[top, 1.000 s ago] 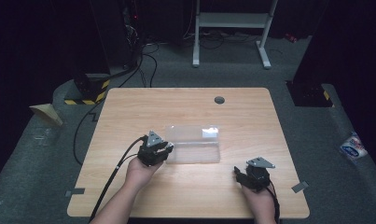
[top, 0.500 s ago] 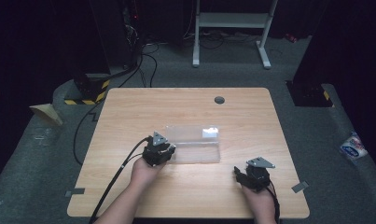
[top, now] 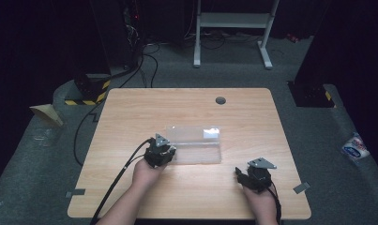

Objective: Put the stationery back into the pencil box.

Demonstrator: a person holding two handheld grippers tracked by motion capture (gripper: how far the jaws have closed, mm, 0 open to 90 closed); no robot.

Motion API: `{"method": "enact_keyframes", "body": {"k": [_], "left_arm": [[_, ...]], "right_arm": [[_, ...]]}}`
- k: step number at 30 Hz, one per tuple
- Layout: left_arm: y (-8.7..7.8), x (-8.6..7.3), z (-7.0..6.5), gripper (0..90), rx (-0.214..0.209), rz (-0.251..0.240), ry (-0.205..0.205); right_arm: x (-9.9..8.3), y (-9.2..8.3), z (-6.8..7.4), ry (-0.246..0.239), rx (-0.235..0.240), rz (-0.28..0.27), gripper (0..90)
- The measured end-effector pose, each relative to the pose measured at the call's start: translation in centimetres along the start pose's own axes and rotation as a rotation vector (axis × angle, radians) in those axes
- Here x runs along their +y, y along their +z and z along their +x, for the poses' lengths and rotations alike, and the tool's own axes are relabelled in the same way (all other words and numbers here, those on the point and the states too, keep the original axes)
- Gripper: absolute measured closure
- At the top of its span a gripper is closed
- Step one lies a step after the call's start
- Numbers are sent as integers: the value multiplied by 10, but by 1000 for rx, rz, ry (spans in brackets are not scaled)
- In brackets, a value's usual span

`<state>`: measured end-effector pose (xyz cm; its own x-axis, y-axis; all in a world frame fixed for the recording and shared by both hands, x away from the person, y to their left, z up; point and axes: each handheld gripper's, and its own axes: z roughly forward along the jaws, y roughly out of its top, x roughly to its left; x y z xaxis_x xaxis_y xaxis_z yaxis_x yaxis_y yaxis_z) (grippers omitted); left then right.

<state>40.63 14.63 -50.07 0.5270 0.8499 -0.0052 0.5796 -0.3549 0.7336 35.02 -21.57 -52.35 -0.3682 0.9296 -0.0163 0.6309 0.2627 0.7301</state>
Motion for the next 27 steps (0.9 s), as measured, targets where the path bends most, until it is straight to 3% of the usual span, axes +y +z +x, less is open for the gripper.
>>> {"method": "enact_keyframes", "body": {"k": [9, 11, 13, 16, 19, 22, 27], "left_arm": [[2, -1, -1, 673, 15, 5, 8], [-1, -1, 0, 615, 30, -22, 0], [-4, 1, 2, 502, 14, -43, -23], [-9, 4, 4, 448, -8, -71, -36], [-14, 6, 6, 381, -56, -85, -52], [-18, 6, 8, 298, -118, -98, -50], [-26, 7, 9, 179, -127, -102, -21]], "right_arm": [[0, 0, 0, 2, 0, 0, 361], [0, 0, 0, 0, 0, 0, 361], [0, 0, 0, -2, 0, 0, 364], [0, 0, 0, -3, 1, 0, 364], [0, 0, 0, -3, 1, -1, 363], [0, 0, 0, -3, 1, 0, 363], [0, 0, 0, 0, 1, 0, 364]]}}
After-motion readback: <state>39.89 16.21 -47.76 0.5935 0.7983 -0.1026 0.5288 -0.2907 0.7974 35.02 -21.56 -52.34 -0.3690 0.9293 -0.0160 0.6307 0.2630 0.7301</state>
